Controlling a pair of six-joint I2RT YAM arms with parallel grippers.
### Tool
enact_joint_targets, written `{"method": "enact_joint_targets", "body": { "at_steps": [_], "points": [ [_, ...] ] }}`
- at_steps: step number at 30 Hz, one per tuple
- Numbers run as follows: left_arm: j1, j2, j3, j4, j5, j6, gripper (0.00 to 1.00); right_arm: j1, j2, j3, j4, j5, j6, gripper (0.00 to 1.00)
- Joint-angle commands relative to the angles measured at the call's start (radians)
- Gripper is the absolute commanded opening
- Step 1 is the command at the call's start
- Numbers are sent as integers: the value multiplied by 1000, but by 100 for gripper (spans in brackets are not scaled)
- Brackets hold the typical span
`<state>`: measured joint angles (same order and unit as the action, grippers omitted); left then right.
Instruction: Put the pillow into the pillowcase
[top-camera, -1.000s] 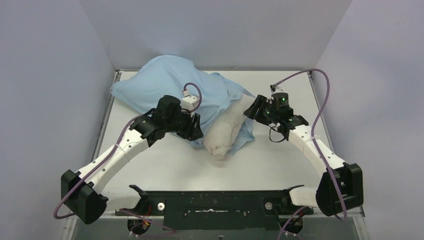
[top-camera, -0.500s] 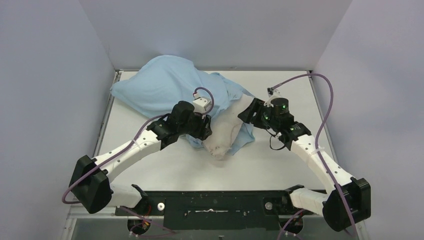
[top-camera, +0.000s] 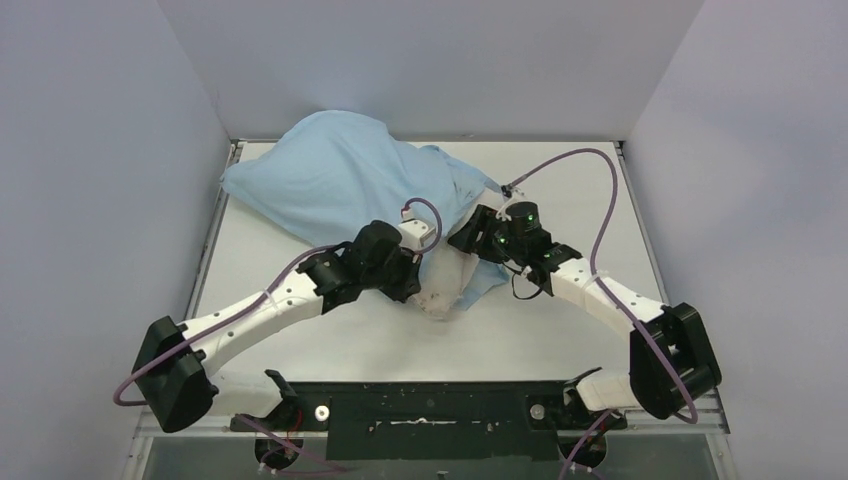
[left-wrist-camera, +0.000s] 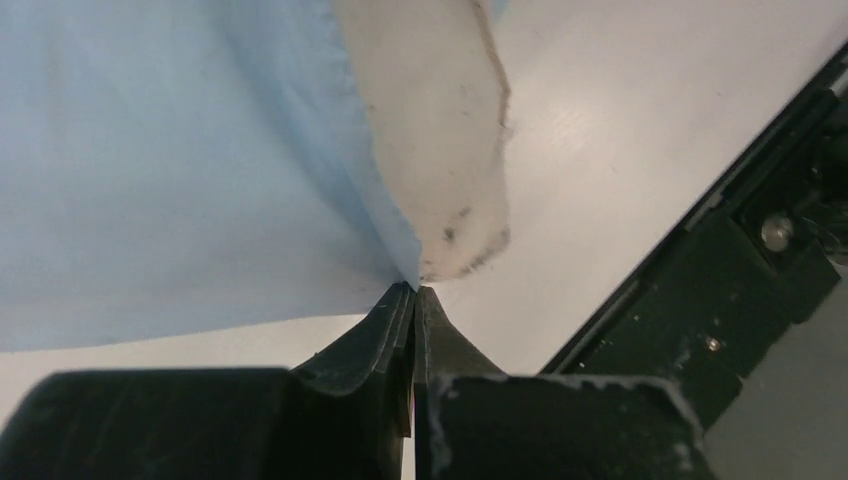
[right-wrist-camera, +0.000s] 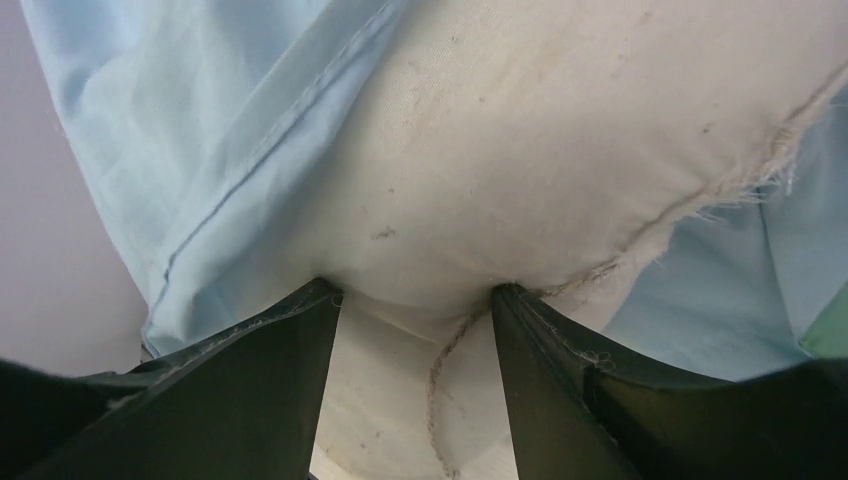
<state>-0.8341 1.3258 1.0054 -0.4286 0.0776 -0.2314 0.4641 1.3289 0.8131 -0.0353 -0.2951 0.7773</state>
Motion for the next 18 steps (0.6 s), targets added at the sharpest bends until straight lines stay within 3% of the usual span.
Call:
{"method": "enact_joint_targets", "body": {
  "at_steps": [1, 4, 7, 12, 18],
  "points": [
    [-44, -66, -87, 6, 98, -102, 0, 18, 47, -13, 169, 46, 34, 58],
    [-61, -33, -172, 87, 138, -156, 0, 16, 73, -42, 220, 71, 53, 57],
    [-72, -28, -163, 120, 182, -167, 0, 17, 75, -54, 225, 77, 46, 57],
    [-72, -99, -119, 169, 199, -186, 28, -9, -29, -49, 105, 138, -7, 57],
    [-72, -121, -2, 110, 2, -109, 43, -107, -204, -42, -39, 147, -86, 60]
  ]
}}
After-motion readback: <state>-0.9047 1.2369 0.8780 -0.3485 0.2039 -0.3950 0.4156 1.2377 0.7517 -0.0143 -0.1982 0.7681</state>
